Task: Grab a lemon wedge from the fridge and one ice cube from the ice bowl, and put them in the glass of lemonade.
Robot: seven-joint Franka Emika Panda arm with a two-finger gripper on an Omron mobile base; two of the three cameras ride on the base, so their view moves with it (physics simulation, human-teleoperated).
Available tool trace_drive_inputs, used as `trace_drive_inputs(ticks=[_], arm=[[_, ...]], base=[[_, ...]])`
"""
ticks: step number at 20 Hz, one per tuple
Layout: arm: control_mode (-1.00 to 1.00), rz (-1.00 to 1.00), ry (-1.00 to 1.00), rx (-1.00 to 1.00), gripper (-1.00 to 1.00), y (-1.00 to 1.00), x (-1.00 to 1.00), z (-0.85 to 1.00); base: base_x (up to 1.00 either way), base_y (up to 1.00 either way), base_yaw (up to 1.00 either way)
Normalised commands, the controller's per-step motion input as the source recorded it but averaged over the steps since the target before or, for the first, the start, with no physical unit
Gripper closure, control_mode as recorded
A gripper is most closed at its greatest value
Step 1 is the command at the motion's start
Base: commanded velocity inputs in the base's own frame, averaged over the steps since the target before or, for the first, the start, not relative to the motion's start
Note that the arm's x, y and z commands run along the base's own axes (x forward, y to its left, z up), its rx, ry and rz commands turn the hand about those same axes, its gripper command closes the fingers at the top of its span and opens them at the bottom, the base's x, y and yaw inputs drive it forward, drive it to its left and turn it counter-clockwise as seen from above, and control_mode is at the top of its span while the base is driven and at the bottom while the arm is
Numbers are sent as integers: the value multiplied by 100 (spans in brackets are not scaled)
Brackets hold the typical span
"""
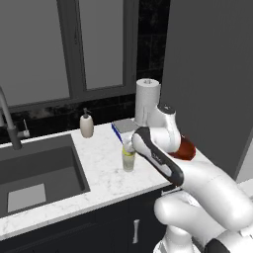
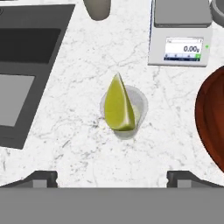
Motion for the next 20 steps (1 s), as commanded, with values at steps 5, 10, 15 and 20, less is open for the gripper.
trace_drive_inputs(ticks=[5, 10, 15, 20], arm=[[-100, -6, -4, 10, -100, -2, -14, 63], [-100, -7, -2, 12, -100, -21, 2, 66], [-100, -21, 0, 13, -100, -47, -2, 34], [-100, -34, 8, 11, -100, -58, -27, 3]], base=[[0, 0, 0], [0, 0, 0], [0, 0, 0], [0, 0, 0]])
